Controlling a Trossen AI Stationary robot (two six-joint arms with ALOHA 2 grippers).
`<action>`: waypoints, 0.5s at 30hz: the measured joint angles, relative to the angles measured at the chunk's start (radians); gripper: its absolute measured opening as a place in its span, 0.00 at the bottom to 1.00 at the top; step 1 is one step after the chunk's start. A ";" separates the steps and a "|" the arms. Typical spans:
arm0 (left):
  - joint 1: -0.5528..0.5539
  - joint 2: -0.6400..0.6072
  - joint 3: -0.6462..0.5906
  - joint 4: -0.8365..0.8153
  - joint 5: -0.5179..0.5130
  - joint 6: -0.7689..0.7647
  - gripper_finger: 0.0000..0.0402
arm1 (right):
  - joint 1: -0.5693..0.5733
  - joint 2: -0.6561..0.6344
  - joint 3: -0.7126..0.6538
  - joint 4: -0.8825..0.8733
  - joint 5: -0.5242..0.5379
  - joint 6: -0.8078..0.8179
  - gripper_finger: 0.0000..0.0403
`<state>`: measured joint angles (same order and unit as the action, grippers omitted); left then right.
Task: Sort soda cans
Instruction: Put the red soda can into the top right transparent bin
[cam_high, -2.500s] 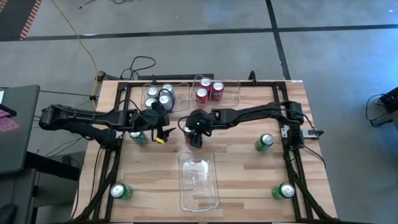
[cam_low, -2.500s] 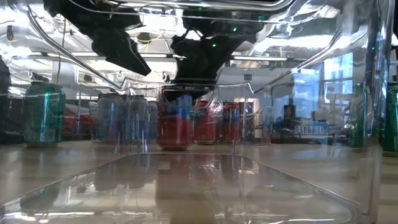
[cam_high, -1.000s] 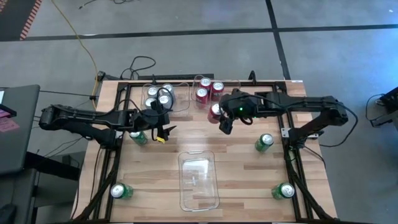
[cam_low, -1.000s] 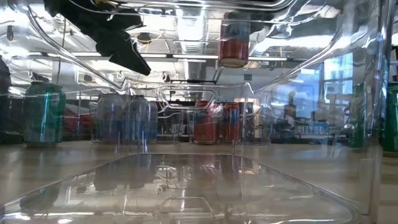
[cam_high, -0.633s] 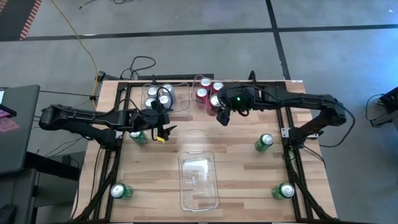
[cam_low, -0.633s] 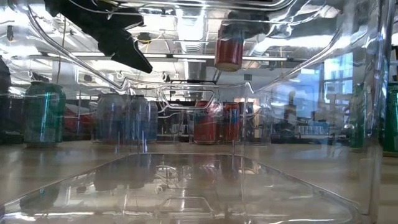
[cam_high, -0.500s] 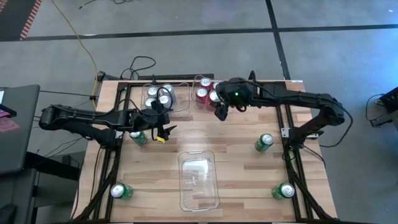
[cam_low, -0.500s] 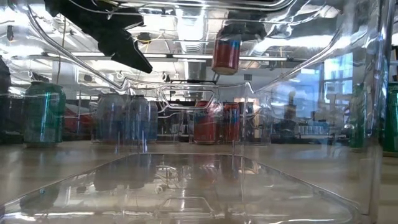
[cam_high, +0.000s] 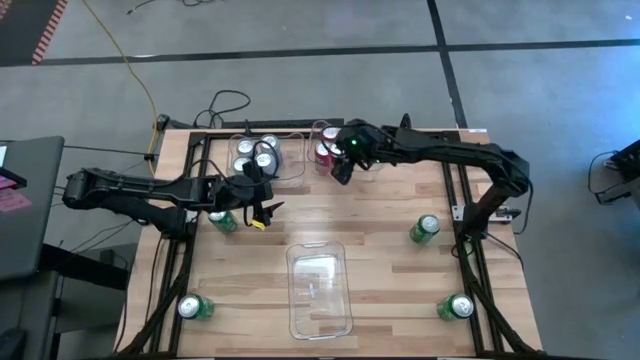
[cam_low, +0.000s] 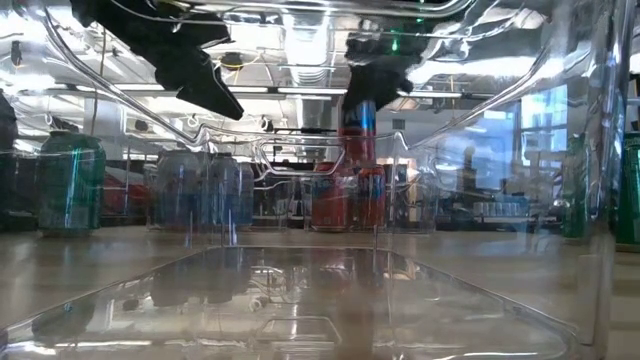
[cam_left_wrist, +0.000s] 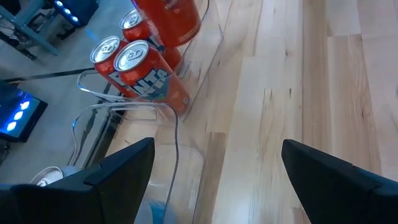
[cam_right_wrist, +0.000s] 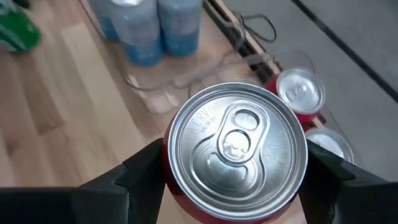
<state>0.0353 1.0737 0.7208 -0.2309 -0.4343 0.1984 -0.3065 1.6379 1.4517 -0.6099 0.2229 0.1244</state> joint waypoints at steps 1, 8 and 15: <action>0.000 0.000 0.000 -0.005 0.000 0.000 0.86 | -0.010 0.005 0.000 -0.007 -0.001 -0.001 0.70; 0.000 0.000 0.000 -0.020 0.000 0.000 0.86 | -0.086 -0.007 -0.063 0.020 0.000 0.000 0.70; 0.000 0.000 0.000 -0.020 0.000 0.000 0.86 | -0.108 -0.023 -0.207 0.193 -0.016 0.007 0.70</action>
<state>0.0353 1.0737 0.7208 -0.2504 -0.4343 0.1984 -0.4145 1.6150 1.2447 -0.4170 0.2066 0.1319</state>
